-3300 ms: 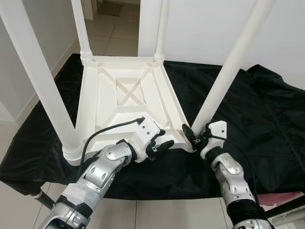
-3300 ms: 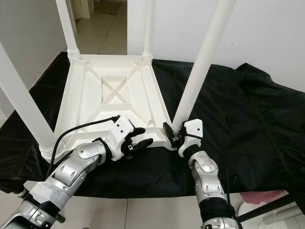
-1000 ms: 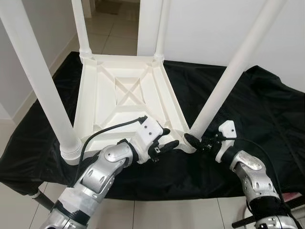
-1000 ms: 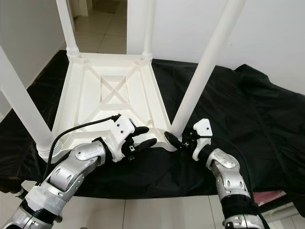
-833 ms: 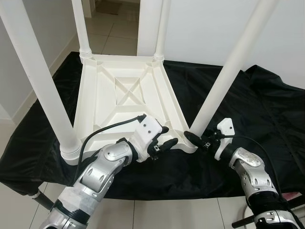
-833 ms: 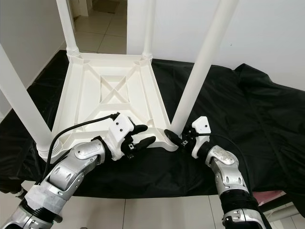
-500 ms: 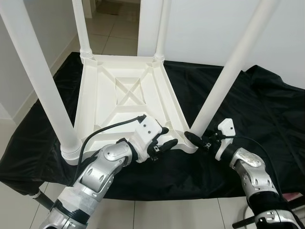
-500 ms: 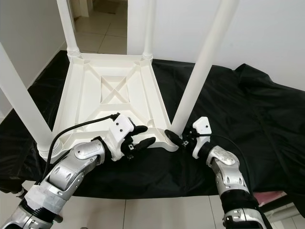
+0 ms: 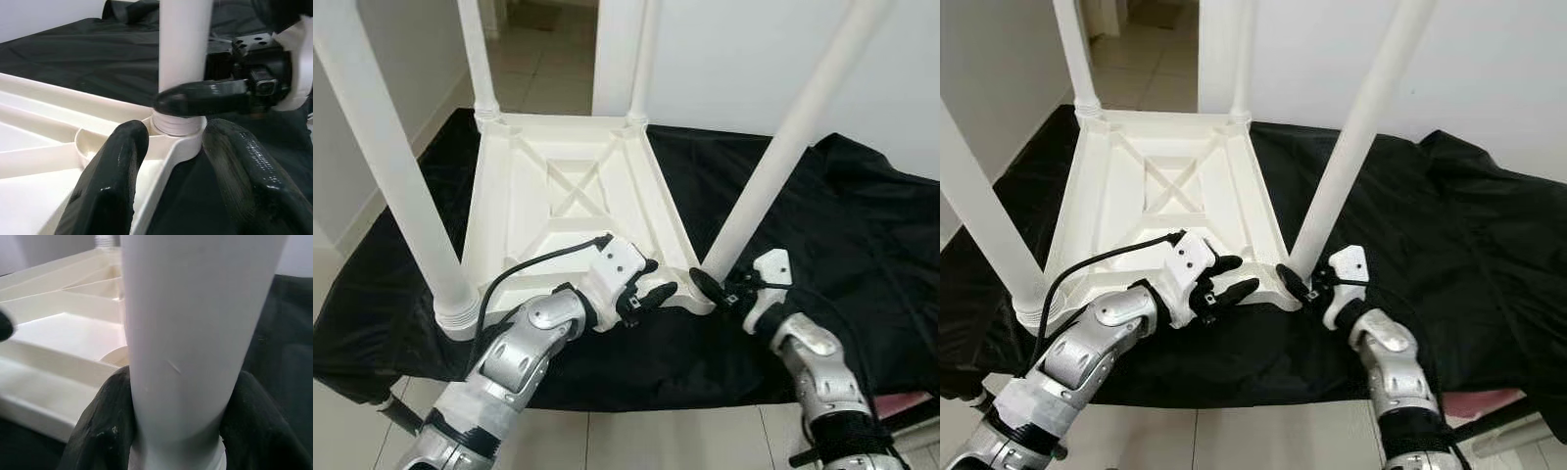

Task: Building children table

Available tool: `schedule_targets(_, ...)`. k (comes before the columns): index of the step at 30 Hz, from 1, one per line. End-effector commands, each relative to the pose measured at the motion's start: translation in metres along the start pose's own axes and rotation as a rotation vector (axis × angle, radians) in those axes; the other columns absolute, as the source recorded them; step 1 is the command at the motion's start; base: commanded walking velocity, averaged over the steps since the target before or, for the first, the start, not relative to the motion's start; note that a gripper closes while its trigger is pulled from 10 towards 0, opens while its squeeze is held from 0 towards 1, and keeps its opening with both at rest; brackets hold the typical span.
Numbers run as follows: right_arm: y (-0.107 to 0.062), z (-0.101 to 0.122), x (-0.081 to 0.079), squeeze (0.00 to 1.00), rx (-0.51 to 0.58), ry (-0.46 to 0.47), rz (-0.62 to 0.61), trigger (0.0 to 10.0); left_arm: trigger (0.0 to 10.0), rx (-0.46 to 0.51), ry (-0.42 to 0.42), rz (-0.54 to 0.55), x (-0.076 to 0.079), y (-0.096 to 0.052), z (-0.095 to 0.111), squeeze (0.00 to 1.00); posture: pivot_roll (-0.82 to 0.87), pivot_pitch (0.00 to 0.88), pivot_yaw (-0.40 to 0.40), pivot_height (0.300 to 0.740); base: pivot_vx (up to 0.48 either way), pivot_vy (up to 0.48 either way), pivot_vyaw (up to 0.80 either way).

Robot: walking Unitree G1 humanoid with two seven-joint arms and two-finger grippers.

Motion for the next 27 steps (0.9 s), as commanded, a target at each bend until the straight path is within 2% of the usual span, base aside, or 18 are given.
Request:
schedule_targets(1, -0.004, -0.021, 0.002, 0.0, -0.09, 0.035, -0.105, 10.0, 10.0, -0.006, -0.001, -0.062, 0.007, 0.001, -0.001, 0.0, -0.02, 0.0, -0.08, 0.74, 0.0, 0.0, 0.0)
schedule_targets(2, -0.004, -0.021, 0.002, 0.0, -0.09, 0.035, -0.105, 10.0, 10.0, -0.006, -0.001, -0.062, 0.007, 0.001, -0.001, 0.0, -0.02, 0.0, -0.08, 0.74, 0.0, 0.0, 0.0)
schedule_targets(3, -0.004, -0.021, 0.001, 0.0, -0.091, 0.073, -0.183, 10.0, 10.0, -0.006, 0.0, -0.06, 0.007, 0.0, -0.002, 0.0, -0.02, 0.0, -0.084, 0.74, 0.0, 0.0, 0.0)
schedule_targets(4, -0.004, -0.021, 0.001, 0.0, -0.091, 0.073, -0.183, 10.0, 10.0, -0.006, 0.0, -0.06, 0.007, 0.0, -0.002, 0.0, -0.02, 0.0, -0.084, 0.74, 0.0, 0.0, 0.0)
schedule_targets(6, -0.004, -0.021, -0.002, 0.0, -0.089, 0.147, -0.31, 10.0, 10.0, -0.008, 0.001, -0.051, 0.005, -0.001, -0.002, 0.0, -0.02, 0.0, -0.086, 0.74, 0.0, 0.0, 0.0)
schedule_targets(9, -0.005, -0.02, -0.003, 0.0, -0.082, 0.142, -0.363, 10.0, 10.0, -0.007, 0.001, -0.049, 0.004, -0.002, -0.002, 0.0, -0.02, 0.0, -0.087, 0.74, 0.0, 0.0, 0.0)
schedule_targets(12, -0.006, -0.016, -0.008, 0.0, -0.066, 0.177, -0.544, 10.0, 10.0, -0.007, 0.006, -0.039, 0.002, -0.002, -0.002, 0.0, -0.02, 0.0, -0.096, 0.74, 0.0, 0.0, 0.0)
schedule_targets(14, -0.005, -0.015, -0.009, 0.0, -0.062, 0.19, -0.568, 10.0, 10.0, -0.007, 0.007, -0.036, 0.001, -0.002, -0.002, 0.0, -0.02, 0.0, -0.096, 0.74, 0.0, 0.0, 0.0)
schedule_targets(20, 0.0, -0.003, -0.016, 0.0, -0.021, 0.226, -0.533, 10.0, 10.0, -0.008, 0.005, -0.032, 0.001, -0.002, -0.003, 0.0, -0.01, 0.0, -0.095, 0.74, 0.0, 0.0, 0.0)
schedule_targets(21, -0.001, 0.001, -0.015, 0.16, -0.006, 0.243, -0.524, 10.0, 10.0, -0.008, 0.006, -0.031, 0.001, -0.002, -0.003, 0.0, -0.01, 0.0, -0.096, 0.74, 0.0, 0.0, 0.0)
schedule_targets(22, -0.001, 0.001, -0.015, 0.16, -0.006, 0.243, -0.524, 10.0, 10.0, -0.008, 0.006, -0.031, 0.001, -0.002, -0.003, 0.0, -0.01, 0.0, -0.096, 0.74, 0.0, 0.0, 0.0)
schedule_targets(23, -0.001, 0.004, -0.017, 1.0, 0.013, 0.259, -0.5, 10.0, 10.0, -0.009, 0.006, -0.03, 0.001, -0.002, -0.003, 0.0, -0.01, 0.0, -0.096, 0.74, 0.0, 0.0, 0.0)
schedule_targets(27, -0.001, 0.012, -0.021, 1.0, 0.05, 0.259, -0.463, 10.0, 10.0, -0.01, 0.011, -0.023, -0.001, -0.003, -0.003, 0.0, -0.01, 0.0, -0.099, 0.74, 0.0, 0.0, 0.0)
Point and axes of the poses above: a point about 5 cm out from each wrist's last joint towards the gripper, its own y axis pointing out of the wrist towards the gripper, its own z axis along the axis of the wrist's last joint, x = y × z, the point moved 6 cm from there along y, pointing out of the wrist towards the gripper, and after that the axes turned 2 degrees about -y, right-handed, at the moved point
